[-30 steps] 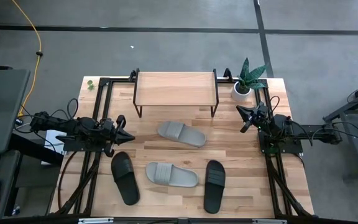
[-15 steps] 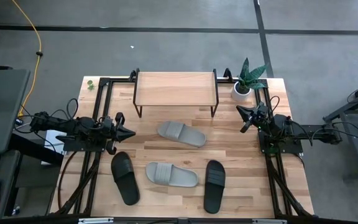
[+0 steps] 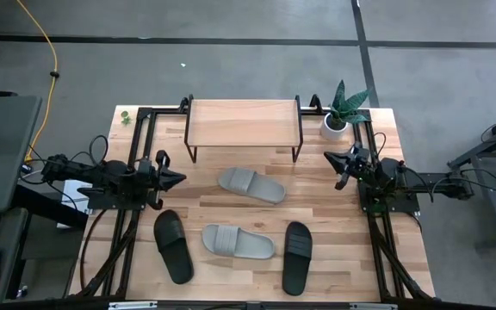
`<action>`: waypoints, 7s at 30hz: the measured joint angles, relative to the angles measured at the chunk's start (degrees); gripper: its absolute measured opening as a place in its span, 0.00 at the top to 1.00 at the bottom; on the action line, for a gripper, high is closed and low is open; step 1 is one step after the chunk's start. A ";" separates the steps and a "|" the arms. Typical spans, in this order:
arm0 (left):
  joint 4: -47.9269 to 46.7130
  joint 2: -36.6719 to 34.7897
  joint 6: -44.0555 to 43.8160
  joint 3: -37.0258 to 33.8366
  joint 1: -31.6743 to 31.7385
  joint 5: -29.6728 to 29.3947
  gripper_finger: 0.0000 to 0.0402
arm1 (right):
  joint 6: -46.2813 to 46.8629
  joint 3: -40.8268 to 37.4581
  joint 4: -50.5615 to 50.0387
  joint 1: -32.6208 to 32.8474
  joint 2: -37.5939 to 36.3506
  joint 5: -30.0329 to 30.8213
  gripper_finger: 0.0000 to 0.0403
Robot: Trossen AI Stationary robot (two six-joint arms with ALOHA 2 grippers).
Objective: Pick and place slides into the shelf
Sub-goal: Put the right black slide on the shelf
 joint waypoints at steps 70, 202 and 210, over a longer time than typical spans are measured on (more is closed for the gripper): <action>-20.73 57.03 7.23 63.81 -9.67 -4.19 1.00 | -14.39 65.56 -37.67 8.94 50.11 2.25 1.00; -28.15 61.86 -2.91 64.22 -18.75 -6.14 1.00 | 39.39 94.44 -77.01 52.50 117.75 8.28 0.56; -28.19 61.86 -2.91 64.22 -18.75 -6.14 1.00 | 38.40 94.44 -77.26 52.40 121.26 8.67 0.56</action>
